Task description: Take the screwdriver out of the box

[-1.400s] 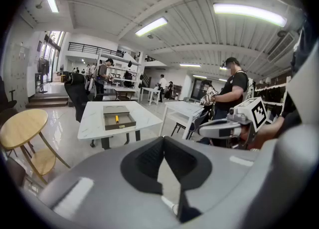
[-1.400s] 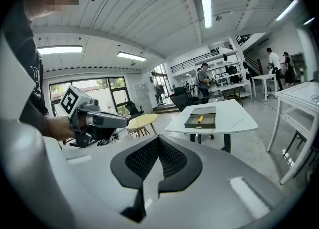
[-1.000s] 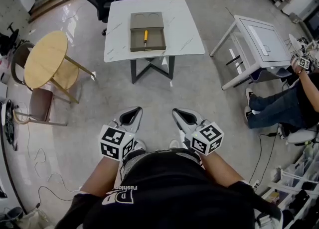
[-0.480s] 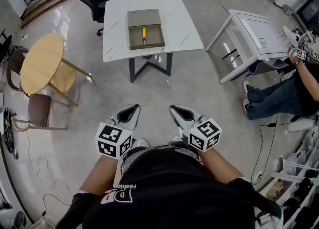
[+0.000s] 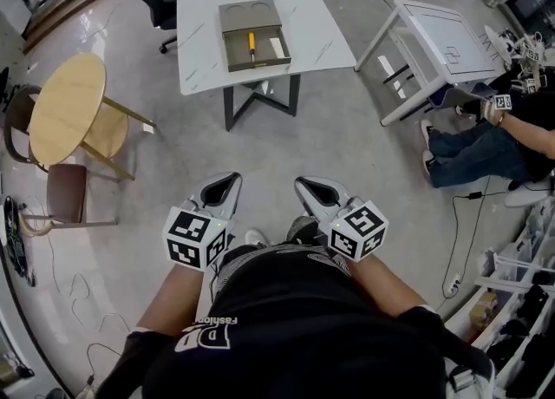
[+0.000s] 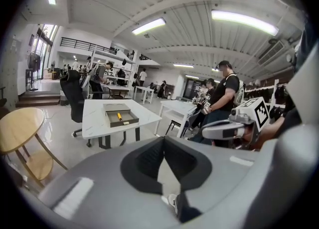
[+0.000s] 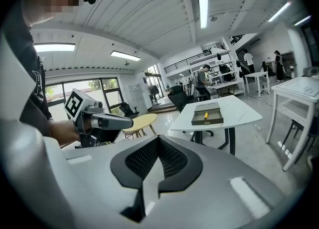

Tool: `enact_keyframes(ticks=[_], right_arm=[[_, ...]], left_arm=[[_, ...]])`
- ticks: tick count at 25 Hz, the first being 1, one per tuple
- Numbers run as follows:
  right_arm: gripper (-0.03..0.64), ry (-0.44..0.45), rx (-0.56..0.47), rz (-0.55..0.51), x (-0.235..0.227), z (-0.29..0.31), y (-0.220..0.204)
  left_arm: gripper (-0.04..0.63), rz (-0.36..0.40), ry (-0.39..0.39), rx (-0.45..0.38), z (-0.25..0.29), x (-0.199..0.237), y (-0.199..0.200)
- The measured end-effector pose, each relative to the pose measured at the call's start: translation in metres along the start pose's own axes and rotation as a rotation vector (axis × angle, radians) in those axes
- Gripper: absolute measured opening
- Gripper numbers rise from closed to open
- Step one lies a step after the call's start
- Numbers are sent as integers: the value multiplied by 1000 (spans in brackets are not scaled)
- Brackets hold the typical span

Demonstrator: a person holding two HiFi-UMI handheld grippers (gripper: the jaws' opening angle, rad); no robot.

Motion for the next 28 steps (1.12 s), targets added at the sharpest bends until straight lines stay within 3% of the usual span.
enact_keyframes(ticks=[12, 28], right_arm=[[-3, 6, 1, 15, -17, 28, 10], [-3, 54, 14, 39, -130, 110, 73]], left_arm=[[58, -15, 1, -12, 15, 18, 8], [58, -27, 64, -2, 109, 71, 78]])
Point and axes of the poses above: the fingertips, and each gripper's own axes: z forward along the fingers, x to its left, y out of its top, the point moved 10 cm from there along -z, backward along the fingers, and after that the axes turned 1 degree about y, right-handed, at the moved point
